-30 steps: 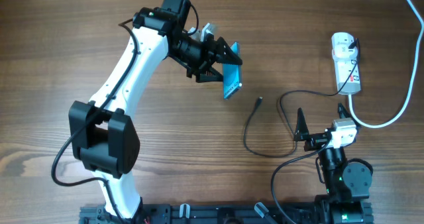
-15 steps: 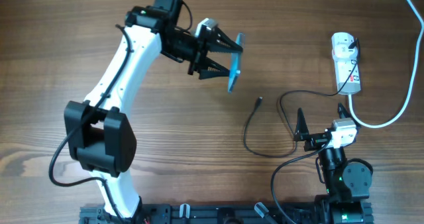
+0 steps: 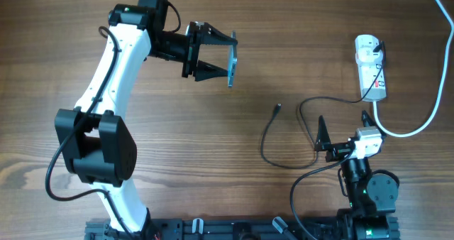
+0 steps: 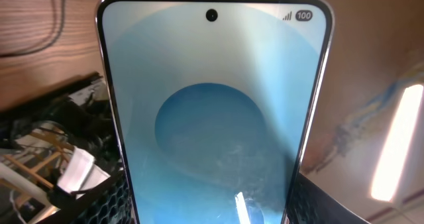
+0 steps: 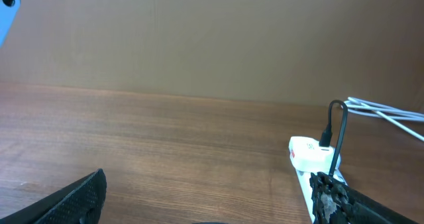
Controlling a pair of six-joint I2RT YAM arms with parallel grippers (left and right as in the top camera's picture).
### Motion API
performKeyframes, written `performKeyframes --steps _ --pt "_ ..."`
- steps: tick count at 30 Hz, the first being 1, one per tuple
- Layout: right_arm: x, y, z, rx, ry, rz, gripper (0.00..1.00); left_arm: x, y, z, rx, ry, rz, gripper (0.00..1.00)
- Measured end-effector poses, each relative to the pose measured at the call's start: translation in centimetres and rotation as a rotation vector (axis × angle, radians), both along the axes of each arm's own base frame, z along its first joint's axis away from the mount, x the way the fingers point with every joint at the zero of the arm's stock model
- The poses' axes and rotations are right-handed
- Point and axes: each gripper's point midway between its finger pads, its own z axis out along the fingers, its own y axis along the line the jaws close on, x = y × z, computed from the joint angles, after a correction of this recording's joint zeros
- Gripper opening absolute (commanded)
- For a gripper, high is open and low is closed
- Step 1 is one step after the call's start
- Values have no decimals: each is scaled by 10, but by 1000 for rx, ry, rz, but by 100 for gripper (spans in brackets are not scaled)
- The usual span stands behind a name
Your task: Plug charger to phone and switch on socket
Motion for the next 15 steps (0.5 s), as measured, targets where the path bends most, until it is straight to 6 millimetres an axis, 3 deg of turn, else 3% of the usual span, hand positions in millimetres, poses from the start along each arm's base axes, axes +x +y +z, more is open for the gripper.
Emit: performKeyframes --steps 8,15 --pt "0 0 0 0 0 0 100 2 3 14 -78 14 9 62" --pt "0 0 0 0 0 0 100 13 22 17 -96 14 61 62"
